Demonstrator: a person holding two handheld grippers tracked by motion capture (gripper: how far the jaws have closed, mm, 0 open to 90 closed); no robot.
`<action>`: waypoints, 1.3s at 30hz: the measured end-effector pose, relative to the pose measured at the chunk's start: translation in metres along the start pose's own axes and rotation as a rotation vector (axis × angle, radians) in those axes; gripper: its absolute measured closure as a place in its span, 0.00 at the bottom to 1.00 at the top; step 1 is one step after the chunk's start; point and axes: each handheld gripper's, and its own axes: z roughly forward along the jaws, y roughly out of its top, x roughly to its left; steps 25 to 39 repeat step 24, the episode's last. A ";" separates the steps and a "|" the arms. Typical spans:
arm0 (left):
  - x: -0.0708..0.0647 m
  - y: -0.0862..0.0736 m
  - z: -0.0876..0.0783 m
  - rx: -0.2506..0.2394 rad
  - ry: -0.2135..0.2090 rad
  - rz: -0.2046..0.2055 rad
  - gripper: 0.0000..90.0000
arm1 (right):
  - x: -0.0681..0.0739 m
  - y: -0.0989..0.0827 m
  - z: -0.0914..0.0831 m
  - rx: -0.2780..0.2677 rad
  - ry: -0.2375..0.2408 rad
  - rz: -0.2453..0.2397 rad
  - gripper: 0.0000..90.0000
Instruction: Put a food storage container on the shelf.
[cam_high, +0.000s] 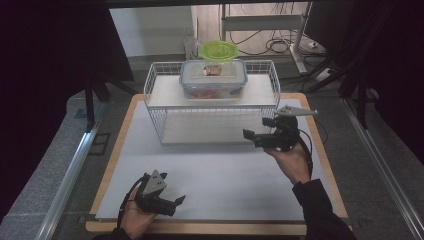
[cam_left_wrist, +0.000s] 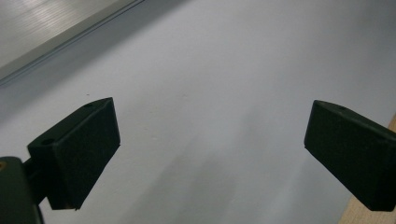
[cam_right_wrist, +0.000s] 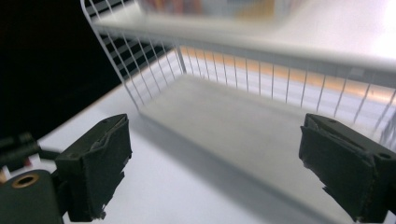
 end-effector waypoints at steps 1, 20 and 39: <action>0.000 0.000 0.000 0.000 -0.001 -0.002 0.03 | 0.001 -0.007 0.000 0.007 -0.006 -0.011 0.09; 0.002 -0.003 0.004 0.001 0.009 -0.006 0.02 | 0.010 -0.133 -0.010 0.145 -0.082 -0.178 0.04; 0.002 -0.003 0.004 -0.006 0.010 -0.008 0.02 | 0.011 -0.143 -0.002 0.212 -0.104 -0.212 0.04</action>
